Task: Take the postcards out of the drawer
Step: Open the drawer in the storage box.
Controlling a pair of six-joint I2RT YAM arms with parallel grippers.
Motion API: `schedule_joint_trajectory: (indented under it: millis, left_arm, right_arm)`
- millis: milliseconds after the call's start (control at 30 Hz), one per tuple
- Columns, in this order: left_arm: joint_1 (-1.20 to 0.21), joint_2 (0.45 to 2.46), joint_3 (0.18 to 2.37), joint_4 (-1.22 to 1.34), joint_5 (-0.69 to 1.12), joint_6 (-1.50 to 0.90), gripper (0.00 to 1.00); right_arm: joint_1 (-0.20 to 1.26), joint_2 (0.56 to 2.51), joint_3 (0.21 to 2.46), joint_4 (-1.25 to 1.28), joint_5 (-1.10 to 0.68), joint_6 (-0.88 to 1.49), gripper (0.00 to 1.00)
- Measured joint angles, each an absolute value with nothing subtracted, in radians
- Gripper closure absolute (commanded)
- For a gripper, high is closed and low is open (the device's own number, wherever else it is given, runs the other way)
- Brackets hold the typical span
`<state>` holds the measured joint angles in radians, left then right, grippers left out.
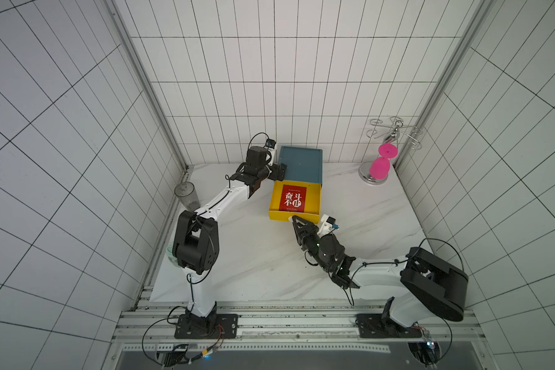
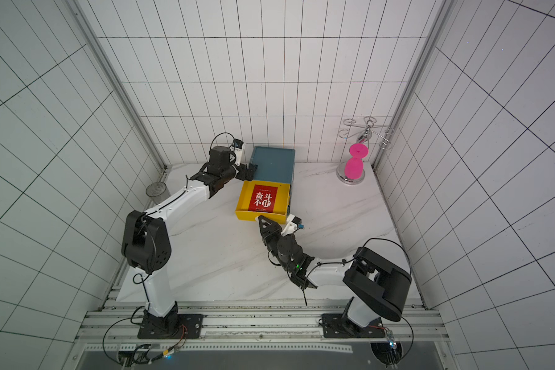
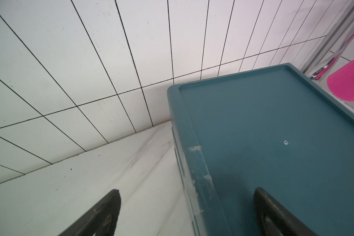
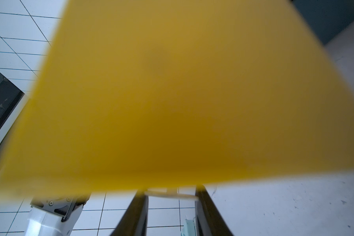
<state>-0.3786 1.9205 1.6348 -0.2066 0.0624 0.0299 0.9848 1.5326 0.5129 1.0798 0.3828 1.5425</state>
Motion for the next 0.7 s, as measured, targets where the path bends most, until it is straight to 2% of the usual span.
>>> schedule_joint_trajectory:
  millis: [567,700]
  left_arm:
    - [-0.377,1.916,1.636,-0.218,0.06,0.023,0.01]
    - [-0.371,1.897,1.636,-0.238,0.047,0.005,0.01]
  right_arm:
    - [0.991,1.459,0.501,1.0,0.373,1.526,0.38]
    - [0.991,1.407,0.486,0.952,0.366,1.517,0.35]
